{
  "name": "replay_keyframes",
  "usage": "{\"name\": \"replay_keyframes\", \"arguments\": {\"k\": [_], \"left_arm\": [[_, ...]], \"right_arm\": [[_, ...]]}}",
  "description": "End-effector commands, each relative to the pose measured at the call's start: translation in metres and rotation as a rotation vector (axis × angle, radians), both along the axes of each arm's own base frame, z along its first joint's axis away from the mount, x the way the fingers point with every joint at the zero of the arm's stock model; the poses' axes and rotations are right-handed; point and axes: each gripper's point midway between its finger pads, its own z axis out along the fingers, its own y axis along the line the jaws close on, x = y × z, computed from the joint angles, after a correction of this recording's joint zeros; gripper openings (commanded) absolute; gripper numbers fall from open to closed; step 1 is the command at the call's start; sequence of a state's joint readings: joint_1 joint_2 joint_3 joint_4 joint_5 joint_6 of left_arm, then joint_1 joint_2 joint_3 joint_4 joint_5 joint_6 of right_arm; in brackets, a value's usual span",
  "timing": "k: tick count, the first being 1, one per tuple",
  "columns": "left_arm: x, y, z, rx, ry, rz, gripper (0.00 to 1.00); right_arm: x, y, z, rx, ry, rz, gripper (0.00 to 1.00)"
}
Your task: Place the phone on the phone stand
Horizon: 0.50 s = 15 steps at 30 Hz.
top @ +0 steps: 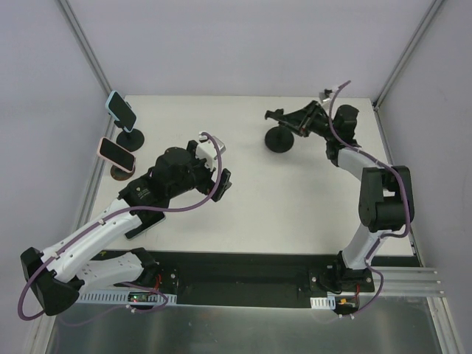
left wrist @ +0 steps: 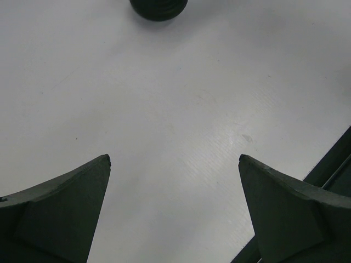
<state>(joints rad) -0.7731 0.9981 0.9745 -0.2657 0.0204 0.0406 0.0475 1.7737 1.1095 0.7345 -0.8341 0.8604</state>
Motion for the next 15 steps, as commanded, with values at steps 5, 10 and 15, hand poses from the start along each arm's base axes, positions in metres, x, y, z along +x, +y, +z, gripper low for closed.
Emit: {"name": "replay_keyframes", "arguments": {"k": [5, 10, 15], "left_arm": [[-0.012, -0.002, 0.023, -0.139, -0.009, 0.005, 0.99], [-0.029, 0.0, 0.018, -0.201, 0.08, 0.013, 0.99], [-0.041, 0.02, 0.02, -0.247, 0.107, 0.082, 0.99]], "right_arm": [[-0.089, 0.092, 0.064, 0.192, -0.177, 0.496, 0.01], [-0.116, 0.124, 0.046, 0.198, -0.053, 0.612, 0.01], [-0.124, 0.134, 0.012, 0.133, -0.013, 0.569, 0.01]]}}
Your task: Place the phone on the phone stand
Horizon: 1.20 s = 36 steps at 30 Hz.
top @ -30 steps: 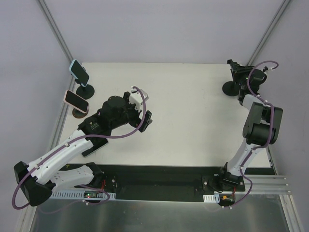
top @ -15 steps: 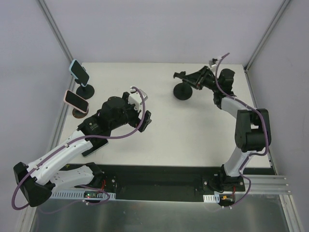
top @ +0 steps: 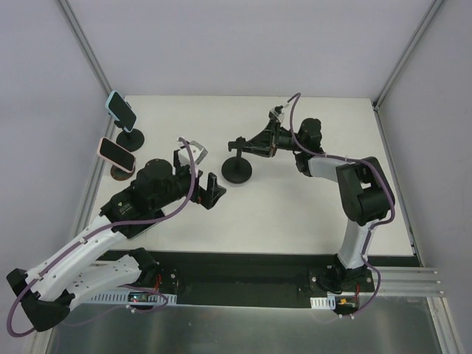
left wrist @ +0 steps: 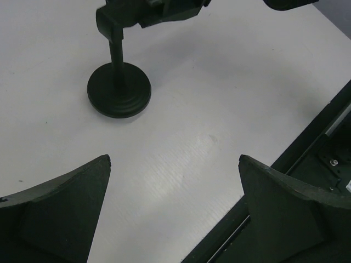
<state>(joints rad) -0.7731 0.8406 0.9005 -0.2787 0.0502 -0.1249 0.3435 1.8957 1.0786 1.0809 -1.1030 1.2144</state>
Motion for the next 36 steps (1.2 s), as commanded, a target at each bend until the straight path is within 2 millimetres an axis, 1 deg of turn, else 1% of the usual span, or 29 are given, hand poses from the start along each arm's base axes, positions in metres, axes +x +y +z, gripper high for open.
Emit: {"name": "replay_keyframes", "arguments": {"k": [1, 3, 4, 6, 8, 10, 11, 13, 14, 15, 16, 17, 18, 19, 20, 21, 22, 23, 24, 25, 26, 27, 28, 29, 30, 31, 33, 35, 36], "left_arm": [[-0.014, 0.014, 0.01, -0.087, 0.044, 0.069, 0.99], [-0.005, 0.029, 0.012, -0.101, 0.059, 0.194, 0.99], [-0.004, 0.038, 0.006, -0.086, 0.084, 0.246, 0.99], [0.003, 0.053, 0.004, -0.091, 0.107, 0.373, 0.99], [0.004, 0.064, -0.01, -0.045, 0.146, 0.44, 0.99], [0.007, 0.077, -0.021, -0.027, 0.191, 0.546, 0.99], [0.005, 0.086, -0.03, 0.0, 0.229, 0.593, 0.99], [0.003, 0.09, -0.041, -0.015, 0.317, 0.64, 0.99], [0.007, 0.1, -0.046, -0.028, 0.359, 0.694, 0.99], [0.004, 0.104, -0.054, -0.044, 0.425, 0.722, 0.99], [-0.001, 0.099, -0.06, -0.073, 0.498, 0.696, 0.99], [-0.003, 0.105, -0.071, -0.085, 0.555, 0.725, 0.99], [-0.001, 0.118, -0.078, -0.12, 0.615, 0.81, 0.99], [-0.004, 0.124, -0.084, -0.135, 0.663, 0.853, 0.99], [-0.007, 0.131, -0.088, -0.15, 0.7, 0.906, 0.99], [-0.005, 0.142, -0.091, -0.216, 0.746, 1.014, 0.99], [-0.016, 0.15, -0.1, -0.213, 0.815, 1.097, 0.99], [-0.02, 0.157, -0.102, -0.237, 0.847, 1.18, 0.99], [-0.025, 0.162, -0.107, -0.295, 0.915, 1.29, 0.99], [-0.034, 0.172, -0.115, -0.29, 0.985, 1.388, 0.99], [-0.038, 0.173, -0.119, -0.311, 1.039, 1.435, 0.99], [-0.039, 0.175, -0.123, -0.347, 1.085, 1.485, 0.99], [-0.04, 0.184, -0.131, -0.384, 1.13, 1.564, 0.99], [-0.042, 0.186, -0.135, -0.419, 1.169, 1.601, 0.99], [-0.04, 0.184, -0.137, -0.499, 1.224, 1.635, 0.99], [-0.039, 0.187, -0.139, -0.552, 1.252, 1.668, 0.99], [-0.034, 0.196, -0.145, -0.667, 1.27, 1.748, 0.99], [-0.031, 0.207, -0.146, -0.684, 1.22, 1.804, 0.99], [-0.028, 0.214, -0.146, -0.656, 1.179, 1.818, 0.99]], "right_arm": [[-0.011, 0.002, 0.012, 0.003, -0.149, -0.024, 0.01], [-0.011, 0.005, 0.003, -0.008, -0.139, -0.038, 0.01], [-0.012, 0.006, 0.002, -0.01, -0.145, -0.036, 0.01], [-0.013, 0.011, -0.004, -0.017, -0.15, -0.035, 0.01], [-0.014, 0.012, -0.008, -0.025, -0.152, -0.04, 0.01], [-0.015, 0.012, -0.012, -0.031, -0.157, -0.044, 0.06], [-0.017, 0.011, -0.01, -0.031, -0.165, -0.044, 0.16], [-0.019, 0.009, -0.013, -0.039, -0.175, -0.046, 0.26], [-0.022, 0.008, -0.011, -0.039, -0.181, -0.047, 0.4], [-0.023, 0.007, -0.011, -0.043, -0.184, -0.048, 0.47], [-0.025, 0.005, -0.013, -0.058, -0.18, -0.054, 0.53], [-0.025, 0.004, -0.014, -0.065, -0.183, -0.065, 0.64], [-0.027, 0.003, -0.014, -0.071, -0.191, -0.066, 0.69], [-0.03, 0.0, -0.012, -0.09, -0.216, -0.069, 0.81], [-0.03, -0.002, -0.016, -0.112, -0.211, -0.086, 0.86], [-0.032, -0.005, -0.017, -0.133, -0.226, -0.095, 0.9], [-0.037, -0.009, -0.018, -0.172, -0.2, -0.099, 0.94], [-0.034, -0.012, -0.023, -0.218, -0.255, -0.124, 0.98], [-0.036, -0.015, -0.026, -0.252, -0.262, -0.133, 0.98], [-0.042, -0.02, -0.03, -0.304, -0.226, -0.135, 0.99], [-0.039, -0.025, -0.034, -0.351, -0.275, -0.16, 1.0], [-0.041, -0.028, -0.035, -0.377, -0.274, -0.164, 1.0], [-0.047, -0.031, -0.036, -0.399, -0.266, -0.163, 1.0], [-0.048, -0.034, -0.037, -0.412, -0.271, -0.17, 1.0], [-0.052, -0.036, -0.041, -0.424, -0.273, -0.168, 1.0], [-0.055, -0.038, -0.037, -0.422, -0.285, -0.171, 1.0], [-0.06, -0.041, -0.038, -0.43, -0.291, -0.168, 1.0], [-0.069, -0.045, -0.039, -0.433, -0.306, -0.161, 1.0], [-0.072, -0.045, -0.04, -0.433, -0.309, -0.159, 1.0]]}}
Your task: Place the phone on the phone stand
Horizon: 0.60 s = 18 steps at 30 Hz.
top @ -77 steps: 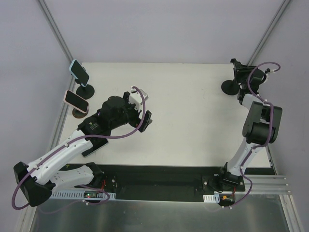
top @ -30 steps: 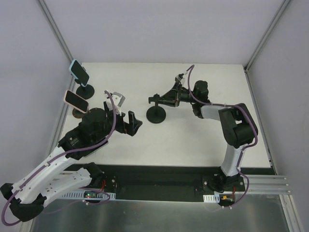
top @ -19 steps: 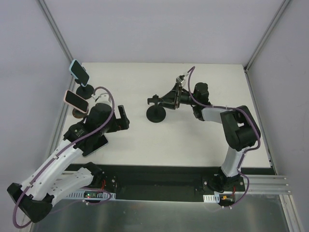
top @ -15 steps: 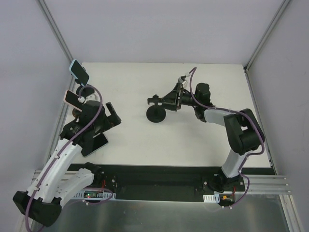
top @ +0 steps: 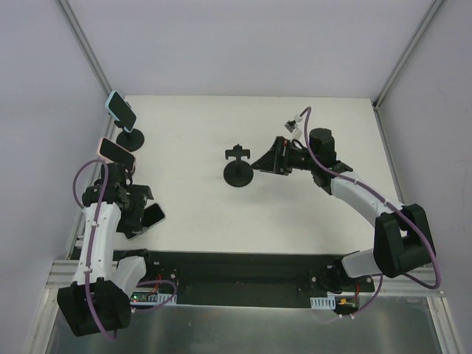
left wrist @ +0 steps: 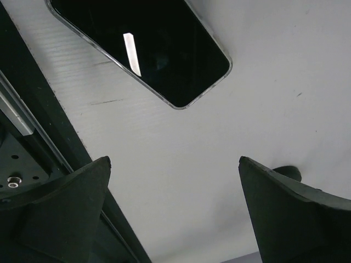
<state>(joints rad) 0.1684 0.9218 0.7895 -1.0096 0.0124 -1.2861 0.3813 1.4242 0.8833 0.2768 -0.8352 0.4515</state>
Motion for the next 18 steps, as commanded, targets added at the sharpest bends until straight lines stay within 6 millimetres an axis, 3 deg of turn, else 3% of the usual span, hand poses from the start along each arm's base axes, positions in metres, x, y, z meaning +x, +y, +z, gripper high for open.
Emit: {"name": "replay_keyframes", "arguments": {"k": [1, 4, 7, 8, 18], "left_arm": [[0.0, 0.018, 0.0, 0.051, 0.029, 0.131, 0.99], [-0.011, 0.03, -0.004, 0.1, 0.125, 0.159, 0.99], [-0.015, 0.019, -0.021, -0.032, 0.175, 0.246, 0.99], [-0.018, 0.005, -0.03, -0.121, 0.194, 0.255, 0.99], [-0.007, 0.014, -0.059, -0.196, 0.163, 0.506, 0.99]], "right_arm": [[-0.018, -0.013, -0.008, -0.055, -0.047, 0.008, 1.0], [-0.024, -0.016, -0.008, -0.053, -0.058, 0.013, 1.0], [-0.03, -0.017, -0.012, -0.055, -0.057, 0.02, 0.99], [-0.031, -0.018, -0.014, -0.056, -0.056, 0.024, 0.99], [-0.041, -0.015, -0.001, -0.013, -0.097, 0.053, 1.0]]}}
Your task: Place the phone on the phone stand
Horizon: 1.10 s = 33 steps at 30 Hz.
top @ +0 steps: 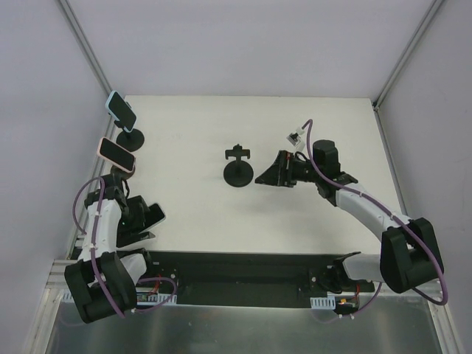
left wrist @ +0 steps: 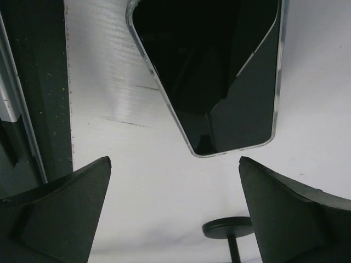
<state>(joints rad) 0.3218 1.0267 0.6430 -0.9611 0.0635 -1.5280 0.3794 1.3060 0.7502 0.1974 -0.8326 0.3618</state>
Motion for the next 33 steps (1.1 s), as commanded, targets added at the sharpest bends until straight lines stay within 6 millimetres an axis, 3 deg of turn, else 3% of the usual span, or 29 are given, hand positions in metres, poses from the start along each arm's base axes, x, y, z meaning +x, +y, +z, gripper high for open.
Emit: {"name": "replay_keyframes", "arguments": {"k": [1, 13, 26, 30, 33], "left_arm": [[0.005, 0.004, -0.012, -0.033, -0.011, 0.141, 0.99], [0.033, 0.033, -0.03, 0.014, -0.094, 0.281, 0.99], [0.036, 0.043, -0.045, 0.004, 0.0, 0.286, 0.99], [0.035, 0.044, -0.05, 0.007, 0.036, 0.256, 0.88], [0.03, 0.046, -0.055, 0.018, 0.07, 0.245, 0.85]], "right_arm": [[-0.007, 0.002, 0.029, 0.054, -0.109, 0.039, 1.0], [-0.012, 0.006, 0.029, 0.058, -0.112, 0.062, 1.0], [-0.011, 0.007, 0.027, 0.056, -0.106, 0.065, 1.0], [-0.011, 0.007, 0.029, 0.057, -0.112, 0.062, 1.0], [-0.011, 0.006, 0.028, 0.055, -0.112, 0.06, 1.0]]}}
